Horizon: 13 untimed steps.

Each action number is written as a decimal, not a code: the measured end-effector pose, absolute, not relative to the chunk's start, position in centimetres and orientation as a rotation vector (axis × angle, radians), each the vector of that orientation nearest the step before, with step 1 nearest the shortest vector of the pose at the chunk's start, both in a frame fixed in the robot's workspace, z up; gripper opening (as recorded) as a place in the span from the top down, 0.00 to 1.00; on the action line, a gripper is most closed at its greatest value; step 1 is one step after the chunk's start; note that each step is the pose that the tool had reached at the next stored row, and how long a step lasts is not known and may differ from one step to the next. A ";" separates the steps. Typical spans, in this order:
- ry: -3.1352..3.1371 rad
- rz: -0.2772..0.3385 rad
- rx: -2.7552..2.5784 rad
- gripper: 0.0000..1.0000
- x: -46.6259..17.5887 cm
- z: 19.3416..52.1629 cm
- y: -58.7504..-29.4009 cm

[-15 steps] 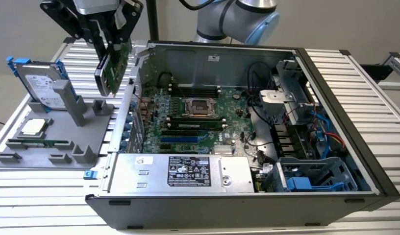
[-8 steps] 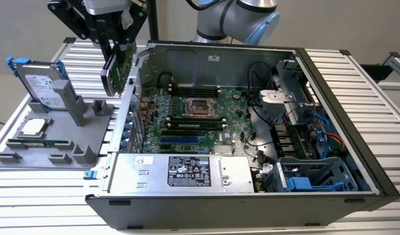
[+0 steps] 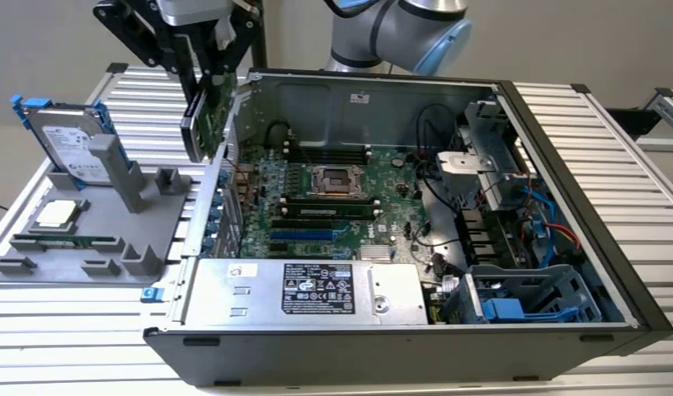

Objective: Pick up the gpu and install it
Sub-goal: 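Pick up the gpu and move the gpu toward the slot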

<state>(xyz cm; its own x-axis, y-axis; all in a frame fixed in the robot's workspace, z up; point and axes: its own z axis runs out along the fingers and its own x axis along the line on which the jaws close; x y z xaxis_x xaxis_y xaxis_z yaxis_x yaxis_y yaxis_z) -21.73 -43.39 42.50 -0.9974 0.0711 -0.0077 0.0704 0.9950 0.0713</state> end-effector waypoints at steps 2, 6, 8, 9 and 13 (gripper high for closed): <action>3.127 0.111 0.111 1.00 -21.5 42.5 -43.4; 3.128 0.111 0.111 1.00 -21.0 42.5 -43.4; 3.128 0.111 0.111 1.00 -20.7 42.5 -43.4; 3.128 0.111 0.111 1.00 -20.5 42.5 -43.4; 3.129 0.111 0.111 1.00 -19.9 42.5 -43.4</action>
